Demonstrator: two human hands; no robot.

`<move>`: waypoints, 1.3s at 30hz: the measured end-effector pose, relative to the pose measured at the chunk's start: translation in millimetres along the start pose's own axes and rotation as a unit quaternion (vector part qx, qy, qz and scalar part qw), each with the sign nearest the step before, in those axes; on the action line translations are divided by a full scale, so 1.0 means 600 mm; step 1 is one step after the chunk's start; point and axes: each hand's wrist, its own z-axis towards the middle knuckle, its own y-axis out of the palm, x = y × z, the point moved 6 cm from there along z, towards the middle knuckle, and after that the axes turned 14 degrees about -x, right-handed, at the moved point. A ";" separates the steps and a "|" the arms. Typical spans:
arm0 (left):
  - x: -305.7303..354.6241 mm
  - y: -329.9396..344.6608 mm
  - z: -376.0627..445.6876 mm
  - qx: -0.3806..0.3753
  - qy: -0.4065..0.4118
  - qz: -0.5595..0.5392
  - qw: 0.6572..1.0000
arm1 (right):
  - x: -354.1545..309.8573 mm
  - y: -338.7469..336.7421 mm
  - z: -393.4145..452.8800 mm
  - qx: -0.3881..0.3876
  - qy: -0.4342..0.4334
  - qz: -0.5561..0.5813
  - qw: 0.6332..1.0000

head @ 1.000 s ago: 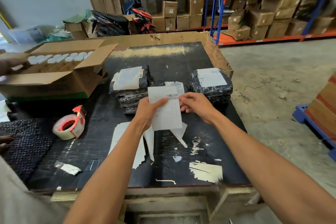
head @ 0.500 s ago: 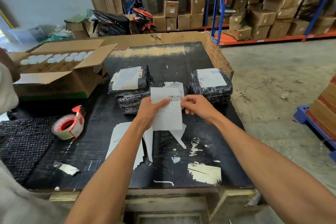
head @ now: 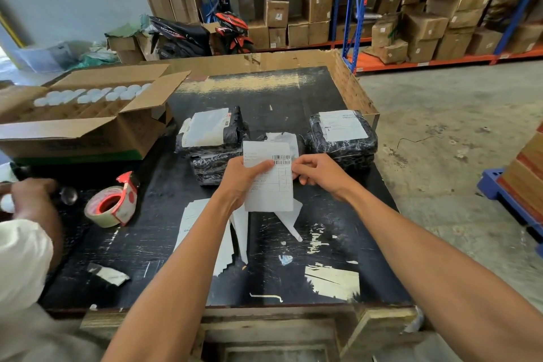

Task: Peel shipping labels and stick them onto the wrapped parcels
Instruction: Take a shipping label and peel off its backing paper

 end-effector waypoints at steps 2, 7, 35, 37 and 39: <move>-0.002 0.003 0.000 -0.009 -0.011 -0.031 0.999 | -0.004 0.005 -0.001 -0.019 -0.014 0.039 0.999; -0.003 0.020 0.002 -0.046 -0.032 -0.106 0.993 | -0.014 0.018 0.002 -0.067 -0.034 0.152 0.985; 0.044 0.044 0.026 -0.004 0.054 0.042 0.998 | -0.038 0.007 0.026 0.047 -0.050 -0.038 0.997; 0.043 0.042 0.026 0.010 0.057 0.042 0.997 | -0.036 0.007 0.027 0.066 -0.047 -0.044 0.996; 0.043 0.038 0.025 0.039 0.059 0.056 0.996 | -0.034 0.007 0.028 0.081 -0.045 -0.047 0.995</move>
